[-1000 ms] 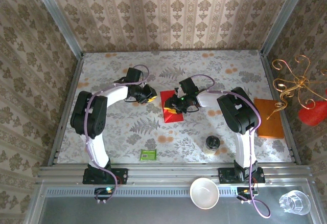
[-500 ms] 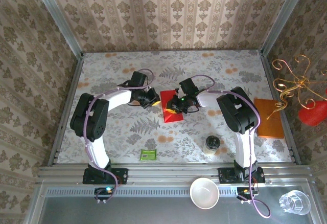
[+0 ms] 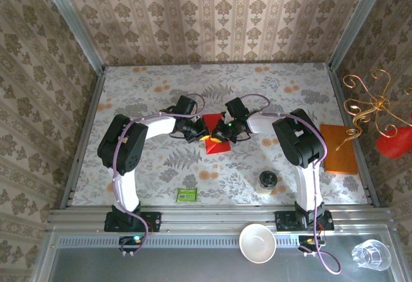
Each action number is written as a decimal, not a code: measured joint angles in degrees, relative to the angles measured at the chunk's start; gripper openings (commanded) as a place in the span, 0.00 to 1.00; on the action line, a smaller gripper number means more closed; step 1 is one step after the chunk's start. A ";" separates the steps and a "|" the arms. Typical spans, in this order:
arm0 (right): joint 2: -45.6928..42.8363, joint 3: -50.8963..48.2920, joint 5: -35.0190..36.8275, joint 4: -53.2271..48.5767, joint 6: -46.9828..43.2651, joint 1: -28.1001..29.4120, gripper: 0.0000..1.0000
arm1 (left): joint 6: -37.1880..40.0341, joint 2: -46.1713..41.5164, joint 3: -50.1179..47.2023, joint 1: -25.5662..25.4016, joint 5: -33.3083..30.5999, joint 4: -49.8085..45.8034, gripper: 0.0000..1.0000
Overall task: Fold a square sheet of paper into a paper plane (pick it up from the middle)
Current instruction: Fold the triangle a second time at the center of the table.
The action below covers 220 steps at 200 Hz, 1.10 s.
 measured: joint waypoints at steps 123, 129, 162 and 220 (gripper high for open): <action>-1.66 -1.68 -0.70 1.75 -0.72 -1.16 0.06 | 1.20 1.60 1.22 0.00 -2.19 -1.88 0.00; -1.97 -1.68 -0.70 1.70 -1.22 -1.42 0.06 | 1.36 1.66 1.25 0.00 -2.10 -1.88 0.00; -2.43 -1.68 -0.46 1.11 -2.95 -2.05 0.05 | 2.38 1.95 1.75 0.00 -1.95 -2.56 0.00; -1.55 -1.57 0.79 0.00 -2.97 -3.04 0.05 | 3.43 2.08 2.08 0.00 -1.88 -3.19 0.00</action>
